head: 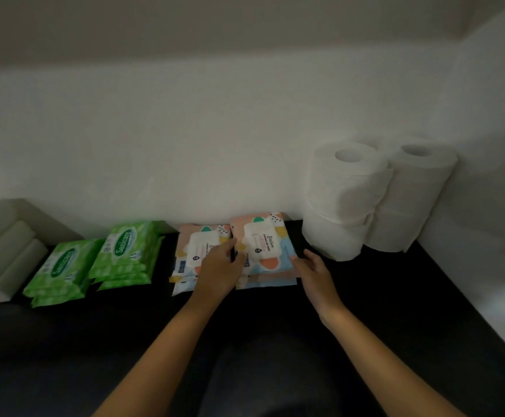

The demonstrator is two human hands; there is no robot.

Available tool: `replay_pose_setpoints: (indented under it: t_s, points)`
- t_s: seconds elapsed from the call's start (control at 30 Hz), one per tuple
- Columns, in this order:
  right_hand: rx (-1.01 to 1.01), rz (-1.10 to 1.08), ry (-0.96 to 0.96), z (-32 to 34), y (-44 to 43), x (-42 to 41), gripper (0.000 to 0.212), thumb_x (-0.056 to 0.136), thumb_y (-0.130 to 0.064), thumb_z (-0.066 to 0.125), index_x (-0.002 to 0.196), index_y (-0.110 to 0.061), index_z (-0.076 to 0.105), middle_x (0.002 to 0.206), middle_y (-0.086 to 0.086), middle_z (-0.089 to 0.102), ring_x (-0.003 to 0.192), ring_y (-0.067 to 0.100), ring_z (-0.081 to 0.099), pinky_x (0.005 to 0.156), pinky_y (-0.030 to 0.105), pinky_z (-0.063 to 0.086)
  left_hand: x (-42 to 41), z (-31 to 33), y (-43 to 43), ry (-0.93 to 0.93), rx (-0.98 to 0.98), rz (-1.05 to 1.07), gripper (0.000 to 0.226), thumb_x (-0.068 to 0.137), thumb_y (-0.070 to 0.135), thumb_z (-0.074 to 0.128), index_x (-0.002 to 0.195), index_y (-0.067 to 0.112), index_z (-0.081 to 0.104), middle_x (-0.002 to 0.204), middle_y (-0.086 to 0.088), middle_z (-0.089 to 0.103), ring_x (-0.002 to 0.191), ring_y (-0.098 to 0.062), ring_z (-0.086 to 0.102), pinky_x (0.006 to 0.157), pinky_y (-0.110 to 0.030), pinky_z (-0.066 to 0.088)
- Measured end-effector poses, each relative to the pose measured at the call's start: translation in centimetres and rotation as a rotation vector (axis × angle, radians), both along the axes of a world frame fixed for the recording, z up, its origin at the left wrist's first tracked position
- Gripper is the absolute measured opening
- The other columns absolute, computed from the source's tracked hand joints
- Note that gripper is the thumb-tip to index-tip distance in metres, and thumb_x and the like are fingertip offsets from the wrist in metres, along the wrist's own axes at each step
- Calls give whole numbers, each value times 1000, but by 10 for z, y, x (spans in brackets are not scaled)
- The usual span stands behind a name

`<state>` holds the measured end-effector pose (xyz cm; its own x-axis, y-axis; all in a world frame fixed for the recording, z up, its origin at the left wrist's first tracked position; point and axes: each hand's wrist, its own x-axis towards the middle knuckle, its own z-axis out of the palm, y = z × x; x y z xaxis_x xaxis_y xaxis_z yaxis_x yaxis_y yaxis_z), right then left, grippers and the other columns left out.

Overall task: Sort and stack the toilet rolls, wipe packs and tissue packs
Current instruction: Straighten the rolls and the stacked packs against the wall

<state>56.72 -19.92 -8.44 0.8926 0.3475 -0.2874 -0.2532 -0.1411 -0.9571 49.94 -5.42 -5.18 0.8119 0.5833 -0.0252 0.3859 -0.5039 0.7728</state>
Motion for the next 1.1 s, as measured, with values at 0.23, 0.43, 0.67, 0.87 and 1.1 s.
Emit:
replay_pose_setpoints:
  t_s: [0.23,0.43,0.67,0.87,1.1]
  points:
    - [26,6,-18,-11,13,0,55,95,-25,49,144,-13,28,135,11,51,103,13,51,66,13,41,1,-3,62,99,101,110,45,94,20,48,136,7,45,143,-14,42,131,-26,40,106,-28,31]
    - [15,13,-68,-20,17,-1,44,94,-24,50,136,-14,41,129,10,56,106,15,55,73,13,44,-1,-19,94,278,-36,200,49,94,18,44,138,-3,36,140,-23,43,127,-35,43,104,-36,35]
    - [67,-9,-121,-23,24,-9,73,85,-24,63,146,-21,23,135,-4,44,121,13,48,86,18,44,-5,-36,104,144,-312,240,38,91,17,52,127,3,53,126,-17,57,113,-33,55,93,-35,43]
    - [-183,141,-415,-25,20,-17,80,74,-19,76,140,-28,30,144,-5,24,120,-2,29,92,12,37,-6,-36,101,95,-318,207,37,92,21,51,127,8,55,125,-16,59,114,-31,55,93,-33,43]
    - [-373,201,-585,-32,15,-9,73,82,-12,67,142,-31,29,149,0,24,128,2,28,104,21,36,-3,-36,93,76,-330,194,33,90,22,50,121,12,58,123,-12,61,112,-27,56,101,-38,43]
